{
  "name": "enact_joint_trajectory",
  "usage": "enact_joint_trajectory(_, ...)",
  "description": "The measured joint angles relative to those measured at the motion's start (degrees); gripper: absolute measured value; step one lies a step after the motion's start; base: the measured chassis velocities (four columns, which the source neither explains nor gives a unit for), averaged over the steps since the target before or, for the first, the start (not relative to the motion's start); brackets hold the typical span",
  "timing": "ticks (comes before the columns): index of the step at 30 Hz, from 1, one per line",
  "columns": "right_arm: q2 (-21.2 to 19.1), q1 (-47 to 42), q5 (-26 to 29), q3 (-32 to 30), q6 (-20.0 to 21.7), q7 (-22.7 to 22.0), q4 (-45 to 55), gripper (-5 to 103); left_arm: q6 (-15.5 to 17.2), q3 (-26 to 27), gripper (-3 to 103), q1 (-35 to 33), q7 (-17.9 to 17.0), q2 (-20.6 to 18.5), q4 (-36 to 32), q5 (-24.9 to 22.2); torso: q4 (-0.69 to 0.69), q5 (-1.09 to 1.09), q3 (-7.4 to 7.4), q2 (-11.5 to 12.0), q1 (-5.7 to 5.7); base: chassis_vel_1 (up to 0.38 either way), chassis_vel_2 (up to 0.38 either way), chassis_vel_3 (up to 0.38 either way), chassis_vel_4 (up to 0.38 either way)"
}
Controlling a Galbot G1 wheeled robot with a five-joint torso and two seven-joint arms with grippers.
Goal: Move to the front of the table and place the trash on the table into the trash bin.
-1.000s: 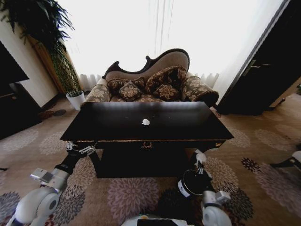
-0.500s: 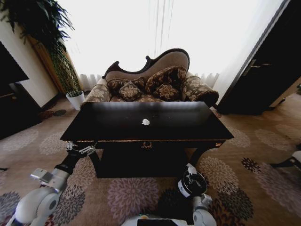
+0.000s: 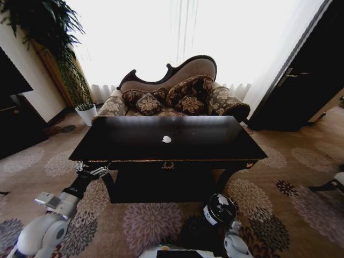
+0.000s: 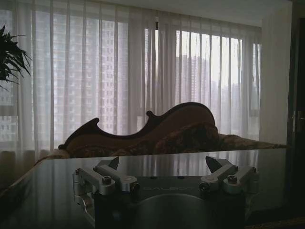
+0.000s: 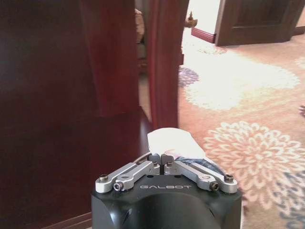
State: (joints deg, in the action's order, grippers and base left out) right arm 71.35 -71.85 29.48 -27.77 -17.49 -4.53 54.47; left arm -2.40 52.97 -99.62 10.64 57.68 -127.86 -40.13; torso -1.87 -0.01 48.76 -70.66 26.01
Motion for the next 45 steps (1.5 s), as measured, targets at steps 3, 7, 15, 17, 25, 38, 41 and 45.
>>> enact_joint_trajectory(3,-0.37,2.01,-0.27,0.03,-0.01,-0.13,-2.69,0,0.00,0.00,100,0.00,0.00,0.00,0.00,0.00,0.03,0.00,0.00,0.00,0.00,0.000,0.000,0.000,0.000)
enact_joint_trajectory(7,-0.54,3.63,-0.72,0.10,-0.01,-0.08,-5.15,0,0.00,0.00,100,0.00,0.00,0.00,0.00,0.00,0.01,0.00,0.00,0.00,0.00,0.000,0.000,0.000,0.000)
enact_joint_trajectory(15,-0.24,3.05,-0.72,0.08,-0.04,0.59,-5.19,21,0.00,0.00,100,0.00,0.00,0.00,0.00,0.00,0.01,0.00,0.00,0.00,0.00,0.000,0.000,0.000,0.000)
enact_joint_trajectory(17,-0.05,2.89,-0.80,0.08,-0.05,0.68,-4.98,27,0.00,0.00,100,0.00,0.00,0.00,0.00,0.00,0.01,0.00,0.00,0.00,0.00,0.000,0.000,0.000,0.000)
enact_joint_trajectory(25,0.48,2.69,-1.41,0.04,-0.05,0.74,-4.27,60,0.00,0.00,100,0.00,0.00,0.00,0.00,0.00,0.01,0.00,0.00,0.00,0.00,0.000,0.000,0.000,0.000)
enact_joint_trajectory(38,0.87,2.43,-2.21,0.19,0.58,0.64,-2.38,100,0.00,0.00,100,0.00,0.00,0.00,0.00,0.00,0.02,0.00,0.00,0.00,0.00,0.000,0.000,0.000,0.000)
enact_joint_trajectory(41,1.03,1.57,-2.34,0.20,0.76,0.59,-1.07,100,0.00,0.00,100,0.00,0.00,0.00,0.00,0.00,0.02,-0.01,0.00,0.00,0.00,0.000,0.000,0.000,0.000)
enact_joint_trajectory(45,1.76,-0.80,-3.99,-0.13,-0.03,0.58,1.68,100,0.00,0.00,100,0.00,0.00,0.00,0.00,0.00,0.02,0.00,0.00,0.00,0.00,0.000,0.000,0.000,0.000)
